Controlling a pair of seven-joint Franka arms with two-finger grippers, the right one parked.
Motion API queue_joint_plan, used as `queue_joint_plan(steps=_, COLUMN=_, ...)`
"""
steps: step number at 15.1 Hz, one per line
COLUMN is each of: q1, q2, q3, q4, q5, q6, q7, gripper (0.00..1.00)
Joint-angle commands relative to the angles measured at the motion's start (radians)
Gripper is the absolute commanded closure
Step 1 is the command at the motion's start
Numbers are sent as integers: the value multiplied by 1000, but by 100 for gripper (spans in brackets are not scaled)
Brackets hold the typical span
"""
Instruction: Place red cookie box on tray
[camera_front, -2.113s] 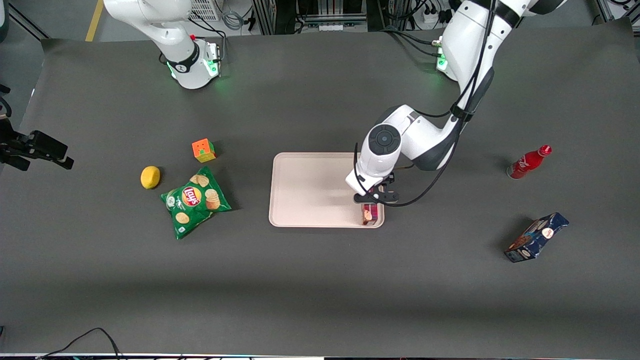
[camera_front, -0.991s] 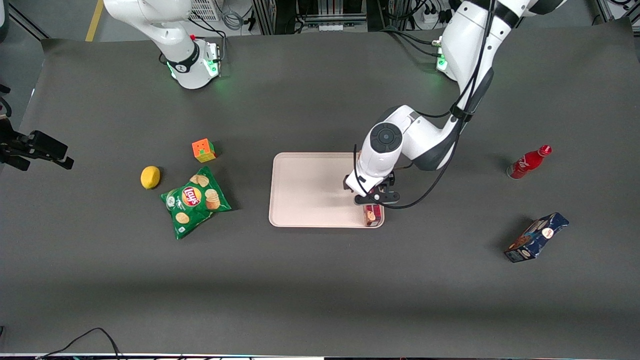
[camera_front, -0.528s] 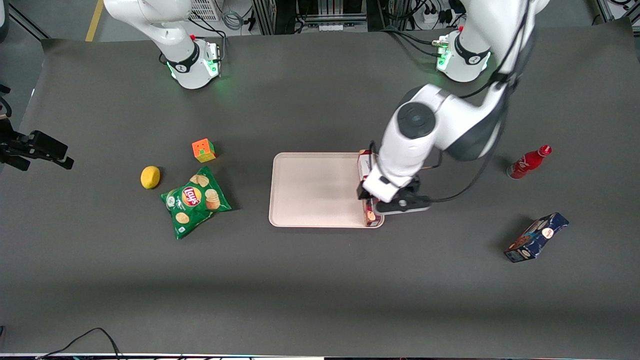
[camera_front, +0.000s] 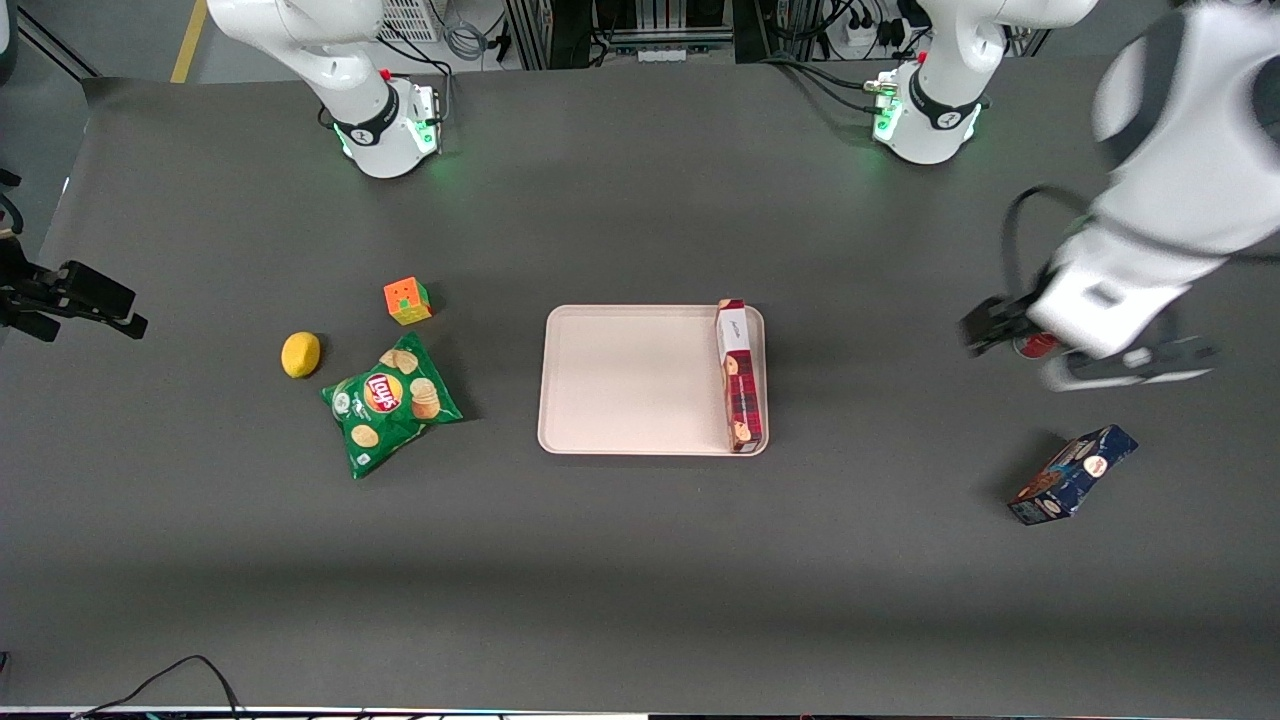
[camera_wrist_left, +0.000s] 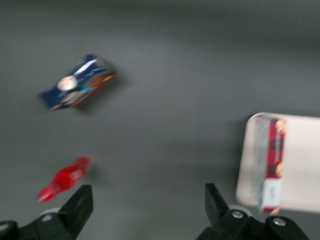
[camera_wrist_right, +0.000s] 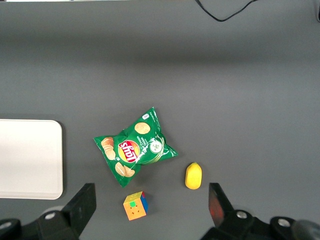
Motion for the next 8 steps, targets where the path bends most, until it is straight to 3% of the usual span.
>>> queue_joint_plan(steps=1, q1=19, q2=-79, q3=90, q4=40, q5=-20, q6=-127, q7=144, gripper=0)
queue_joint_plan(steps=8, q1=23, q2=-122, q3=118, q4=66, q5=-25, q6=-178, q7=193, gripper=0)
